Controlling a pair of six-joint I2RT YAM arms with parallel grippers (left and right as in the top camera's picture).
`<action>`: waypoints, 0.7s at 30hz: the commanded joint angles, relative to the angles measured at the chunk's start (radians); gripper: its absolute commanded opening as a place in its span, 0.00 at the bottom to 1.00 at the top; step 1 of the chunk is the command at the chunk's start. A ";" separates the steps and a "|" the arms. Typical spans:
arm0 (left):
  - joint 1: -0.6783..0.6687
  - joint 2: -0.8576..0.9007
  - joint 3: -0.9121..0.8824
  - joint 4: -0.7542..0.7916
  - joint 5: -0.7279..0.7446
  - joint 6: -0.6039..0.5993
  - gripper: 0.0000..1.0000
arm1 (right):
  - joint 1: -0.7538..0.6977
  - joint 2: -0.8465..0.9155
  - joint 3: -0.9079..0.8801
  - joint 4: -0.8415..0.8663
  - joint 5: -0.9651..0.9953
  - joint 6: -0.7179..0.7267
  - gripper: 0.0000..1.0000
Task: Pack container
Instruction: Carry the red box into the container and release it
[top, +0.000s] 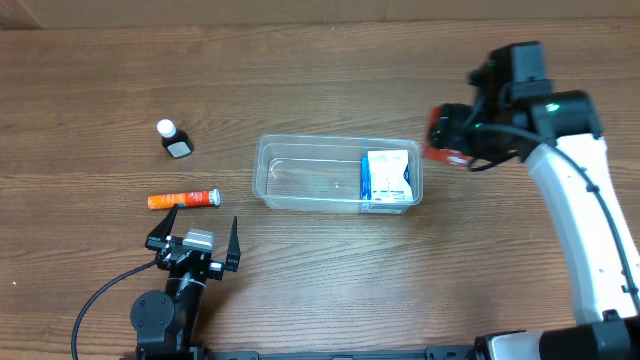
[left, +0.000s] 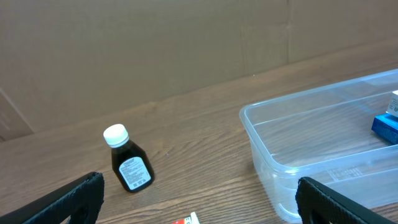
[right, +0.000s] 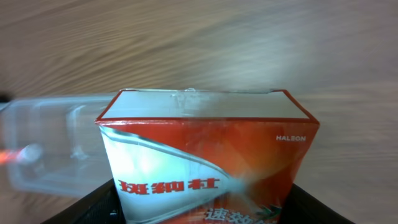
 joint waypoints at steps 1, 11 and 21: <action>0.003 -0.005 -0.003 0.002 0.005 -0.010 1.00 | 0.150 -0.005 0.020 0.063 -0.027 0.046 0.72; 0.003 -0.005 -0.003 0.002 0.005 -0.010 1.00 | 0.397 0.182 0.019 0.208 0.018 0.142 0.71; 0.003 -0.005 -0.003 0.002 0.005 -0.010 1.00 | 0.417 0.304 0.018 0.221 0.078 0.230 0.71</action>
